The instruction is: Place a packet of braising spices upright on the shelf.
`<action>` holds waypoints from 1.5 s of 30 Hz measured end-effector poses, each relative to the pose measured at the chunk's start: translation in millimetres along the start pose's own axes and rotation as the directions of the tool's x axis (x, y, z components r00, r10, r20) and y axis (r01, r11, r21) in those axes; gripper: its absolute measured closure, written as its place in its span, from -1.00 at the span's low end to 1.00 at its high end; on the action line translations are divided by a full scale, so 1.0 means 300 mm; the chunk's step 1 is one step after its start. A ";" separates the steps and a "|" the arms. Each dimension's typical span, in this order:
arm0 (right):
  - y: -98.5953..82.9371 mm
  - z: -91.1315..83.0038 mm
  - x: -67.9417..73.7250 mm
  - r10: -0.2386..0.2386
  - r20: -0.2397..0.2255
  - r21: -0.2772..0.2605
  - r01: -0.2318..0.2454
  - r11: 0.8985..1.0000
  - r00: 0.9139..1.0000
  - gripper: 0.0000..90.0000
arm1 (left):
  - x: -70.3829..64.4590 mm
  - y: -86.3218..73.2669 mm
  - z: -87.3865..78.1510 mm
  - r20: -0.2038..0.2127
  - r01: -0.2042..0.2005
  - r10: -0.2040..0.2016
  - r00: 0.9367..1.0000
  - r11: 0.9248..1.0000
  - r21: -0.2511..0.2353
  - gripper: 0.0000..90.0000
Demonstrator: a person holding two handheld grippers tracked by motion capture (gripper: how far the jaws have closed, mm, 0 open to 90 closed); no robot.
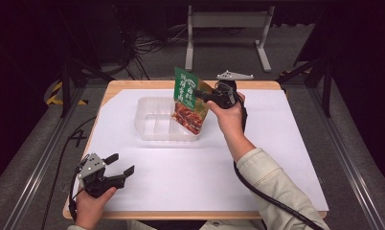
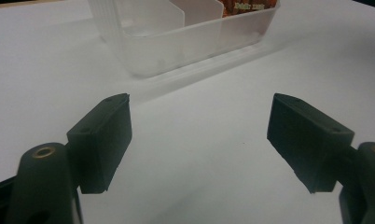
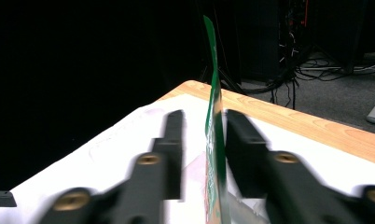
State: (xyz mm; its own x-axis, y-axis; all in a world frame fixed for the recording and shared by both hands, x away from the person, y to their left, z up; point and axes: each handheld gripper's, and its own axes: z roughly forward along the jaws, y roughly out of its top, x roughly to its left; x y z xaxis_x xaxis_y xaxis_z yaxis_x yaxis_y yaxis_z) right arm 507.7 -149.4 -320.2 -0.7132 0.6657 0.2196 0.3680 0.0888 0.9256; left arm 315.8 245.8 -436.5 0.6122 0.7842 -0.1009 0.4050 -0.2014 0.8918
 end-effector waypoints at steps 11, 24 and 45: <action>0.021 -0.087 0.023 -0.111 -0.010 -0.017 0.111 0.994 0.994 -0.27 | -0.002 0.009 0.022 0.010 -0.008 0.008 1.000 1.000 0.004 -0.50; -0.020 -0.301 0.001 -0.113 -0.034 -0.057 0.111 0.992 0.993 -0.35 | -0.009 0.023 0.048 0.030 -0.015 0.015 0.999 1.000 0.010 -0.50; -0.108 -0.563 -0.038 -0.126 -0.030 -0.030 0.125 0.992 0.992 -0.48 | -0.017 0.041 0.079 0.047 -0.040 0.039 0.998 0.999 0.009 -0.51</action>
State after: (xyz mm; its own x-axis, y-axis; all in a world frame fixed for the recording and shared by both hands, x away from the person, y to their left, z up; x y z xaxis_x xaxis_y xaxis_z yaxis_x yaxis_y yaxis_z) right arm 403.3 -285.0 -300.7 -0.7714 0.6266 0.1107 0.2580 0.1490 0.9546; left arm 333.8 225.4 -435.6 0.6590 0.7472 -0.0863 0.3863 -0.2378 0.8912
